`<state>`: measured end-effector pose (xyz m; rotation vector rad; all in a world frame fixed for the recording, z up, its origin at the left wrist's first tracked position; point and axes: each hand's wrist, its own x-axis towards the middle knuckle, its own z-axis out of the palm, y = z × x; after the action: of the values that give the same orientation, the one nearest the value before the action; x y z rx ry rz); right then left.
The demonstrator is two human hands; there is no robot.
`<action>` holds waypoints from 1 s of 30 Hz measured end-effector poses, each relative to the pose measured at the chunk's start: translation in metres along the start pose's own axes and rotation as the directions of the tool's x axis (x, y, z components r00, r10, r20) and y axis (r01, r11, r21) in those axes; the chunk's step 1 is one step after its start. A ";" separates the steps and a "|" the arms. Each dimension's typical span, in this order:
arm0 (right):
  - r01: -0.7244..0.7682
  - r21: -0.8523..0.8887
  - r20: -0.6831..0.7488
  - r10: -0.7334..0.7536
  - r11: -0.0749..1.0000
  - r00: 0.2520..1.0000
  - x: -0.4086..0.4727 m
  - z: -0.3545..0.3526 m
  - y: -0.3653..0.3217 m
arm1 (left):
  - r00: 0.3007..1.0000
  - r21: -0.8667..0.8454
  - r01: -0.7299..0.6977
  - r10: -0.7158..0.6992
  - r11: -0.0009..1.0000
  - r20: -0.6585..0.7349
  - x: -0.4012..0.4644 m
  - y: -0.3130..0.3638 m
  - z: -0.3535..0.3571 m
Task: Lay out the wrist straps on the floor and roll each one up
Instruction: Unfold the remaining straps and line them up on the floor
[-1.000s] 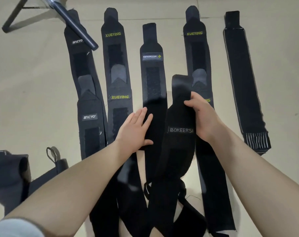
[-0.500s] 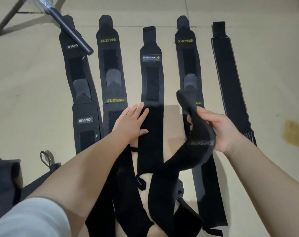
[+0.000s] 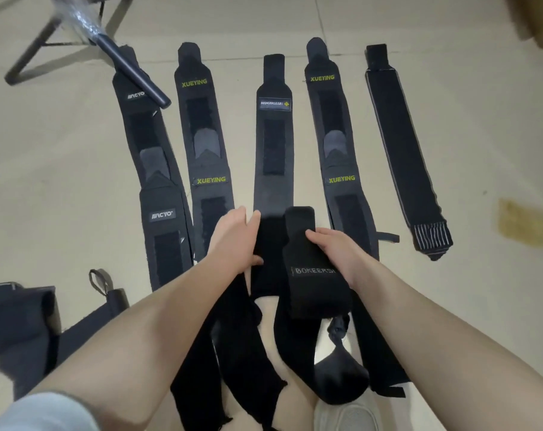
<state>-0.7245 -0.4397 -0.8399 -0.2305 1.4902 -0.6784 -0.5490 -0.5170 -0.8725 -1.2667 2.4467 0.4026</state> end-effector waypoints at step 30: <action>0.258 -0.224 -0.156 -0.296 0.940 0.942 0.096 0.022 -0.095 | 0.973 -0.149 -0.198 0.176 0.969 -0.150 0.081 -0.027 -0.022</action>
<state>-0.7353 -0.5736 -0.8663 -0.5540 1.7280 -0.7929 -0.5740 -0.5999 -0.8908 -1.1627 2.7091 0.5970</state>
